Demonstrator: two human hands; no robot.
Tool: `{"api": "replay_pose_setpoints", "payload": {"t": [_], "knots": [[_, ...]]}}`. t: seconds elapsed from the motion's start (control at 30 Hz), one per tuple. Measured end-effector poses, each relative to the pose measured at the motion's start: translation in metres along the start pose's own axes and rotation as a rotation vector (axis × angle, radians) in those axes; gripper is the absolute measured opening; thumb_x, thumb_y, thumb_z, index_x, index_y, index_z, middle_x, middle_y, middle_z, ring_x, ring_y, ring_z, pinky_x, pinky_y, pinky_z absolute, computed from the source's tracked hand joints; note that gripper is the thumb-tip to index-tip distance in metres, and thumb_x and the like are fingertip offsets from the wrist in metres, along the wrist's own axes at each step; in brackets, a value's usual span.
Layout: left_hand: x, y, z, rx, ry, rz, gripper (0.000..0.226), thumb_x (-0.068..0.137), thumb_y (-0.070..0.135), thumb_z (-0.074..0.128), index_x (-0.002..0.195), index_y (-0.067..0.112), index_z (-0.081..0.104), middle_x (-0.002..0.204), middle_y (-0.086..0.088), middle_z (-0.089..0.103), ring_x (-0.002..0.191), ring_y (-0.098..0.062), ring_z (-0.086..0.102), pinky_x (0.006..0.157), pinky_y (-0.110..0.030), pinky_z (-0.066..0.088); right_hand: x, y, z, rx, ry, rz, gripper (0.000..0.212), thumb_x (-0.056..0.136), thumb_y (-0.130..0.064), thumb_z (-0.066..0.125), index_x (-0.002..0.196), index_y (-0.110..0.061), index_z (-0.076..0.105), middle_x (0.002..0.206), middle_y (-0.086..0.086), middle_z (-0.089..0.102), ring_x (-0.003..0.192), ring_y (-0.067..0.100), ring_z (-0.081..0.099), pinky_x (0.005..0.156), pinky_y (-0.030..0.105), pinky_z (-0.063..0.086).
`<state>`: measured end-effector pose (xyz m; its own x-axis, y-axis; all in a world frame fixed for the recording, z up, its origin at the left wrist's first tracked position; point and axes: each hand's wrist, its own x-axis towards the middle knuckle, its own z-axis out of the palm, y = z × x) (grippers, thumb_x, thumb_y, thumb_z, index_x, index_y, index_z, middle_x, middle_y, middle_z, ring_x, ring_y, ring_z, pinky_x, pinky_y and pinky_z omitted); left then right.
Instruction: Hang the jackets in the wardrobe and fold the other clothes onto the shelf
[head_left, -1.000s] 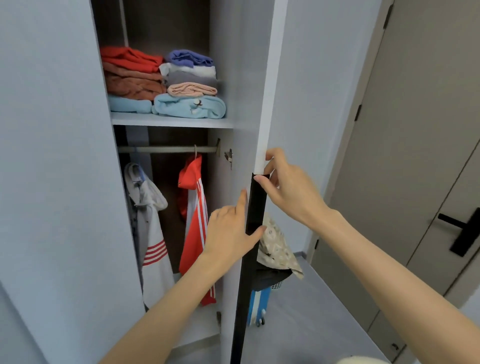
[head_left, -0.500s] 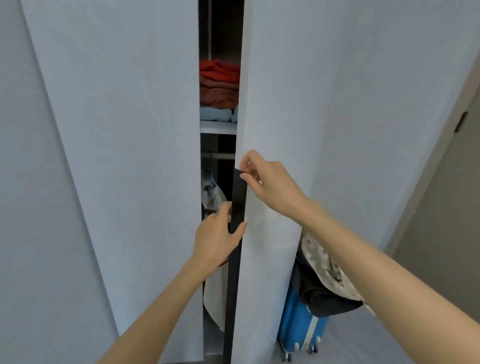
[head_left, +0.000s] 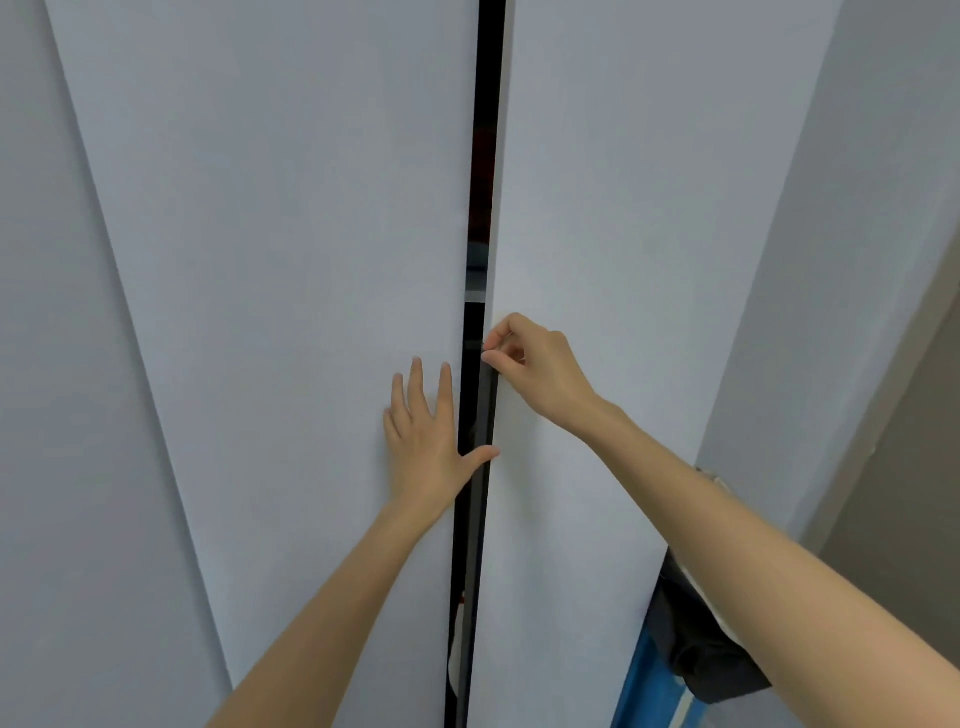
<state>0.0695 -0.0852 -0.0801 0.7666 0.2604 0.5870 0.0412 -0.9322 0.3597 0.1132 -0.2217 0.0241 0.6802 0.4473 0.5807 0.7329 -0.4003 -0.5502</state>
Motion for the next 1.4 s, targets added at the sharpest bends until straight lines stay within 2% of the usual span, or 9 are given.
{"api": "replay_pose_setpoints", "payload": {"t": [0.1, 0.23, 0.53, 0.6, 0.73, 1.03, 1.13, 1.2, 1.4], "knots": [[0.016, -0.006, 0.004, 0.034, -0.020, 0.026, 0.117, 0.079, 0.063, 0.063, 0.147, 0.026, -0.024, 0.156, -0.007, -0.031, 0.143, -0.034, -0.028, 0.115, -0.059, -0.002, 0.018, 0.005, 0.010, -0.013, 0.001, 0.022, 0.002, 0.094, -0.019, 0.060, 0.093, -0.021, 0.058, 0.080, -0.005, 0.065, 0.070, 0.004, 0.059, 0.062, 0.009, 0.044], [0.032, -0.014, 0.013, 0.034, -0.042, 0.008, 0.112, 0.083, 0.061, 0.059, 0.146, 0.026, -0.027, 0.151, -0.005, -0.039, 0.140, -0.033, -0.033, 0.114, -0.064, 0.000, 0.037, 0.010, 0.020, -0.031, 0.015, 0.048, 0.002, 0.094, -0.019, 0.059, 0.096, -0.017, 0.059, 0.083, 0.003, 0.067, 0.076, 0.014, 0.062, 0.068, 0.020, 0.049], [0.059, -0.028, 0.028, 0.149, -0.083, 0.016, 0.105, 0.087, 0.068, 0.045, 0.145, 0.025, -0.031, 0.148, -0.012, -0.042, 0.138, -0.039, -0.035, 0.112, -0.067, 0.001, 0.068, 0.023, 0.035, -0.095, 0.000, 0.103, 0.004, 0.096, -0.017, 0.057, 0.098, -0.014, 0.055, 0.086, 0.003, 0.064, 0.076, 0.015, 0.059, 0.061, 0.015, 0.039], [0.061, -0.027, 0.032, 0.183, -0.073, 0.005, 0.103, 0.088, 0.069, 0.042, 0.143, 0.024, -0.034, 0.148, -0.014, -0.042, 0.137, -0.041, -0.034, 0.113, -0.067, 0.001, 0.073, 0.025, 0.037, -0.100, -0.001, 0.110, 0.004, 0.096, -0.017, 0.056, 0.098, -0.013, 0.055, 0.086, 0.003, 0.064, 0.079, 0.016, 0.059, 0.062, 0.016, 0.041], [0.063, -0.025, 0.038, 0.224, -0.068, -0.030, 0.107, 0.088, 0.068, 0.044, 0.140, 0.024, -0.038, 0.146, -0.015, -0.043, 0.137, -0.042, -0.035, 0.112, -0.067, -0.001, 0.079, 0.030, 0.040, -0.109, 0.004, 0.119, 0.004, 0.097, -0.016, 0.055, 0.098, -0.013, 0.055, 0.086, 0.005, 0.064, 0.079, 0.020, 0.060, 0.063, 0.019, 0.044], [0.064, -0.020, 0.042, 0.235, -0.049, -0.081, 0.110, 0.088, 0.064, 0.049, 0.139, 0.025, -0.041, 0.146, -0.015, -0.043, 0.136, -0.041, -0.034, 0.110, -0.068, -0.003, 0.083, 0.034, 0.045, -0.115, 0.004, 0.132, 0.006, 0.098, -0.014, 0.051, 0.103, -0.012, 0.053, 0.078, -0.007, 0.054, 0.070, 0.010, 0.051, 0.058, 0.015, 0.037], [0.063, -0.019, 0.036, 0.210, -0.094, -0.076, 0.107, 0.091, 0.060, 0.046, 0.137, 0.025, -0.043, 0.143, -0.013, -0.049, 0.135, -0.040, -0.038, 0.110, -0.067, -0.003, 0.078, 0.031, 0.043, -0.098, -0.061, 0.158, 0.016, 0.100, -0.015, 0.046, 0.115, -0.011, 0.050, 0.089, -0.002, 0.056, 0.078, 0.012, 0.053, 0.061, 0.011, 0.038], [0.060, -0.019, 0.029, 0.193, -0.127, -0.069, 0.099, 0.094, 0.057, 0.042, 0.139, 0.025, -0.040, 0.144, -0.011, -0.048, 0.137, -0.039, -0.035, 0.111, -0.067, 0.001, 0.070, 0.027, 0.038, -0.054, -0.126, 0.181, 0.024, 0.100, -0.020, 0.048, 0.123, -0.015, 0.047, 0.103, 0.003, 0.058, 0.090, 0.015, 0.054, 0.069, 0.015, 0.040], [0.042, -0.014, -0.011, 0.097, -0.280, -0.060, 0.082, 0.100, 0.040, 0.041, 0.149, 0.026, -0.023, 0.156, 0.002, -0.031, 0.145, -0.036, -0.020, 0.112, -0.067, 0.001, 0.032, 0.021, 0.009, 0.043, -0.122, 0.300, 0.038, 0.099, -0.031, 0.049, 0.135, -0.020, 0.043, 0.126, 0.000, 0.051, 0.106, 0.016, 0.050, 0.083, 0.026, 0.038]]}}
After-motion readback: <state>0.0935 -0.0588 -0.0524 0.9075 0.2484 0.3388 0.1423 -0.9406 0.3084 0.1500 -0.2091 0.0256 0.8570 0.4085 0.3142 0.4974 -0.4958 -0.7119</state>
